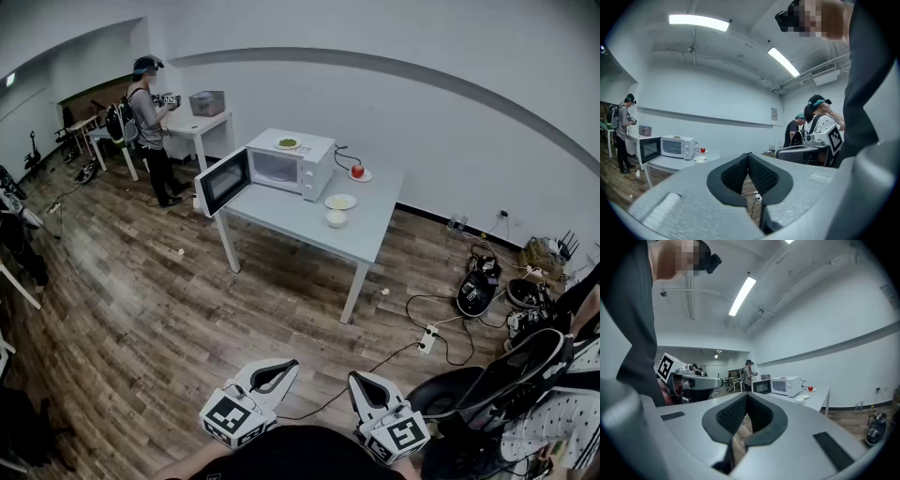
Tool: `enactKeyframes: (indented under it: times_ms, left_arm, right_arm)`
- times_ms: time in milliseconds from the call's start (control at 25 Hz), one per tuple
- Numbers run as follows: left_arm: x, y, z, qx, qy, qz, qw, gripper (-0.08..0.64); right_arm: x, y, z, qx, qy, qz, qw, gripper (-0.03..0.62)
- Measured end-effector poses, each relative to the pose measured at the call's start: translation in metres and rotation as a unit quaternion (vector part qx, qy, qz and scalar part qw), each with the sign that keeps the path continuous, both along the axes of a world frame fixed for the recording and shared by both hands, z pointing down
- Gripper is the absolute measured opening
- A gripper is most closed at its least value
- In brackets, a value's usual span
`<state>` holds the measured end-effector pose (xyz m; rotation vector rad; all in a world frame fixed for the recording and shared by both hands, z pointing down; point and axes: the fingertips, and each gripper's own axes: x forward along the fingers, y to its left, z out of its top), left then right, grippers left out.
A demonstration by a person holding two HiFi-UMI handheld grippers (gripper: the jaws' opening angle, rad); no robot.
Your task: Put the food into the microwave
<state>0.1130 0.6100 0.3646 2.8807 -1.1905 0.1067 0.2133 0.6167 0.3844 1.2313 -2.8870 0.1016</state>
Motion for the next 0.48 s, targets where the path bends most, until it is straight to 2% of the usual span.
enactKeyframes:
  times_ms: [280,480]
  left_arm:
    - [0.022,-0.007,0.004,-0.003,0.004,-0.009,0.9999,0.009]
    - [0.032,-0.008,0.006,-0.005,0.002,-0.027,0.9996,0.009]
  right_arm:
    - [0.016,-0.004,0.005,0.001,0.019,-0.017,1.0,0.012]
    - [0.019,0.005,0.014,0.006,0.037,-0.057,0.998,0.014]
